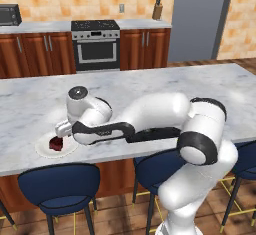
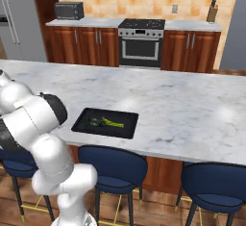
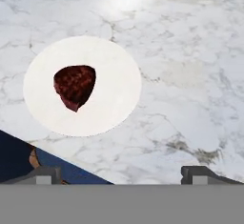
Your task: Create a steak meal by picking up the steak and asparagus from the tray and placing them on the plate. Leave the eggplant on the tray.
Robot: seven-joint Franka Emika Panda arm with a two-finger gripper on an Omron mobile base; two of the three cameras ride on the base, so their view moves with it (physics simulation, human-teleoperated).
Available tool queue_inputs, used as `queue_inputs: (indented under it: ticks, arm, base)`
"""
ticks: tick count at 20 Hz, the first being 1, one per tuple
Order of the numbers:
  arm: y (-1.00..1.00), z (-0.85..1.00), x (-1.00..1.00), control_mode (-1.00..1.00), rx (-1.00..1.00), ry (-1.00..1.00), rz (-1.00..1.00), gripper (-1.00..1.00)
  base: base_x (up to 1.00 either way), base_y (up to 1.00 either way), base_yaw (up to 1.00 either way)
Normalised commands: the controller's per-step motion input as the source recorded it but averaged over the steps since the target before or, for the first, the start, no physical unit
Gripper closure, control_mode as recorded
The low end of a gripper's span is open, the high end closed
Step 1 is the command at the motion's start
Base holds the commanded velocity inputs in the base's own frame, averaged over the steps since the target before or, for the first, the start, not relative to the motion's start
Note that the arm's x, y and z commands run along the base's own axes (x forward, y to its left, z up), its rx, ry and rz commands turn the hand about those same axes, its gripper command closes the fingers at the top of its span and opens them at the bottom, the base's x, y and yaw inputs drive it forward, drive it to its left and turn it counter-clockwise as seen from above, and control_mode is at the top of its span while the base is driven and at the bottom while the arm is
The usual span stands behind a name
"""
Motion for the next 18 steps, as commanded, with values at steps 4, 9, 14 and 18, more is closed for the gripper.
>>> queue_inputs:
  ticks: [4,9,14,18]
  arm:
    - [-1.00,0.54,-0.33,-1.00,0.02,-0.07,0.00,-1.00]
    - [-1.00,0.29,-0.26,-1.00,0.00,-0.03,0.04,-1.00]
    - [-1.00,0.23,-0.03,-1.00,0.06,0.00,-0.34,-1.00]
    - [-1.00,0.27,0.04,-1.00,0.17,0.00,-0.57,-1.00]
  base:
    - [0.00,0.00,0.00]
    - [0.00,0.00,0.00]
    - [0.00,0.00,0.00]
    - [0.00,0.00,0.00]
